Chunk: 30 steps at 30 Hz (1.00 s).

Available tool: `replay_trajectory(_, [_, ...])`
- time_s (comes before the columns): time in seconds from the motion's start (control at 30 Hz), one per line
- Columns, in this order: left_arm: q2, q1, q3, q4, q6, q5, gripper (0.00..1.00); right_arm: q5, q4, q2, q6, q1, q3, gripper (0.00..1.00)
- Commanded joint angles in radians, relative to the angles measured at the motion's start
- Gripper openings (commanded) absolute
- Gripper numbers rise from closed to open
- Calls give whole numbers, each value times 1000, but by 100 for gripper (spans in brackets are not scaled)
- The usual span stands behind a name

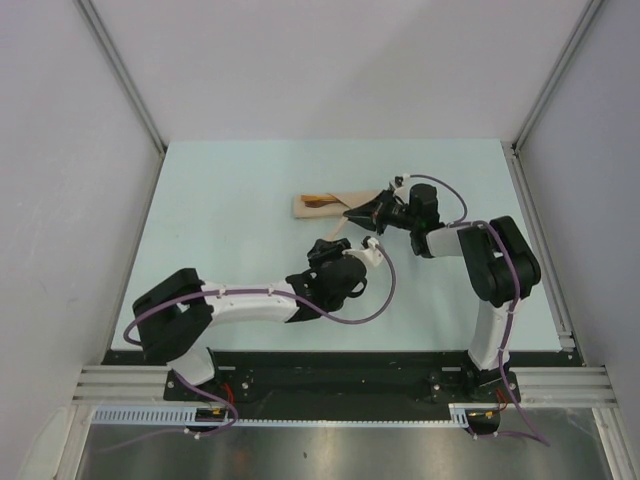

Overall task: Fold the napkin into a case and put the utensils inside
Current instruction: Pass from the right arm to the left, then pass from the left arm to the right

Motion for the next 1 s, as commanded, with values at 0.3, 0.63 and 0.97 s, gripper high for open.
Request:
replay_trajectory(0.3, [-103,105,206,-299,-228,344,0,-85,-33,-87,-137,-54,-1,32])
replay_trajectory(0.63, [-178,579,207,-441,-679,1249,0,-153,-338,-149,-517,-96,99,59])
replay_trajectory(0.97, [-26,782,151,-296,-887,1776,0,-232,-351,-112,-667,-34,134,58])
